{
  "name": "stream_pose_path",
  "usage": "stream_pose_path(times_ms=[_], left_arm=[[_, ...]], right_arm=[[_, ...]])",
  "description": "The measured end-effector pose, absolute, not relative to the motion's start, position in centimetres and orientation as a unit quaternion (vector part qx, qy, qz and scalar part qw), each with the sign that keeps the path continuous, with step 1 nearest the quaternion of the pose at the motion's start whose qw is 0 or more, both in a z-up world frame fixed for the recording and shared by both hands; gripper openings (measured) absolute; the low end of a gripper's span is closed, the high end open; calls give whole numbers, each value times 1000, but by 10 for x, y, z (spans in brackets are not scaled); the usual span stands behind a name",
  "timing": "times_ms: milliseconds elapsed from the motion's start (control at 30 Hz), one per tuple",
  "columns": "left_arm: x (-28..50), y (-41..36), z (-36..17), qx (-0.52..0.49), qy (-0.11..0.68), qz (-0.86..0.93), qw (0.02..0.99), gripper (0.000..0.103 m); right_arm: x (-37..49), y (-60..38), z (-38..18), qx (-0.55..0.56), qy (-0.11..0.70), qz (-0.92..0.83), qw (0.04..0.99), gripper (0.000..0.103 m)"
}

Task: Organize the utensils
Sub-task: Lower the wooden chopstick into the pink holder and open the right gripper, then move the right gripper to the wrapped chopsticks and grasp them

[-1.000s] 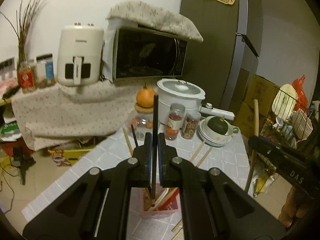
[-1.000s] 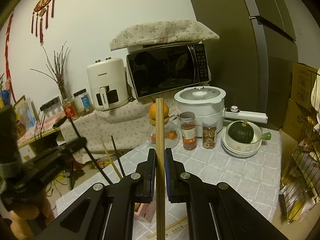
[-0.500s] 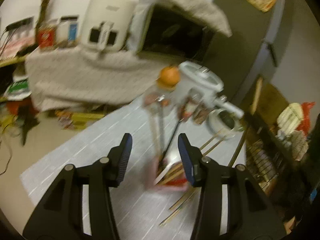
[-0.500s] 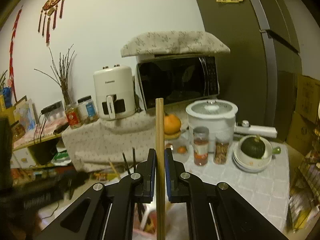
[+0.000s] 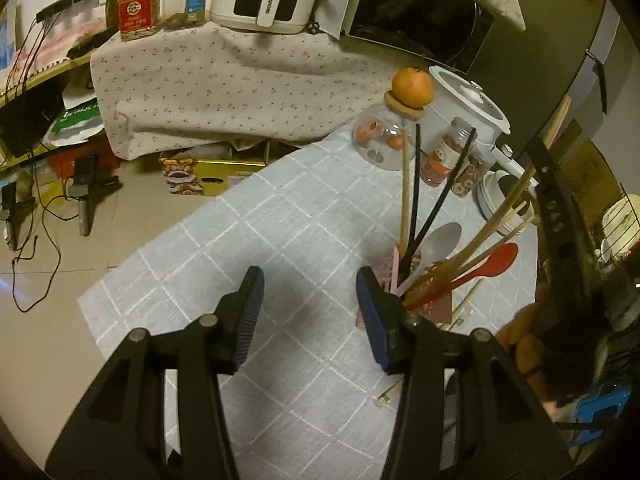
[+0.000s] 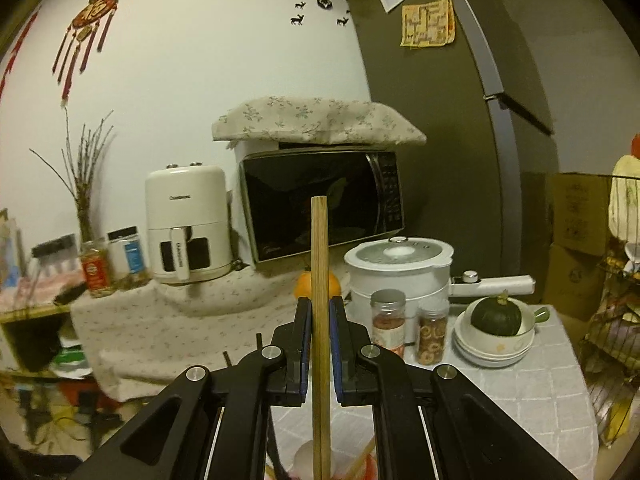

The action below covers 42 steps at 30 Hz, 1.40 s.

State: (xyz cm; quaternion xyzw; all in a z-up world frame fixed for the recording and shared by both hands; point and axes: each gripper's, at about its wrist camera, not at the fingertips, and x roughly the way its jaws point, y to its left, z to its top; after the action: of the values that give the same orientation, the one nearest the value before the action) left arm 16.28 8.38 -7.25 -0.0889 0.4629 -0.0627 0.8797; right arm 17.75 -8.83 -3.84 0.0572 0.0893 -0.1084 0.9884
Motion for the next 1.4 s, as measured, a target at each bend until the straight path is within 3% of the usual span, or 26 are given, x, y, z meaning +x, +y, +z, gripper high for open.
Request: stream_pose_path(times_ms=[433,567,733,833,1033,1400], left_arm=[[162,85,-73,-93,469,-67,876,53],[161,84,-75,-95,475,-69,872,57],[157,79,-80,-93,493,-72,862,77],[153,74,-84,-79,500,-69,859,81],[147,67,-94,-69,521,-78,847,82],[149,67,-110,-67,549,-71,830,82]], right_arm=[[164,-90,-49,65,131,-85,986,12],[155,-104,-28,71,150,-57,984,38],[147,-133,-7,62,197,-64,976,47],[144,-157,-7,65,240,-77,965,54],[142,-202,-36,103,341,-111,928,59],[161,-226,-148,151,558,-110,809,59]])
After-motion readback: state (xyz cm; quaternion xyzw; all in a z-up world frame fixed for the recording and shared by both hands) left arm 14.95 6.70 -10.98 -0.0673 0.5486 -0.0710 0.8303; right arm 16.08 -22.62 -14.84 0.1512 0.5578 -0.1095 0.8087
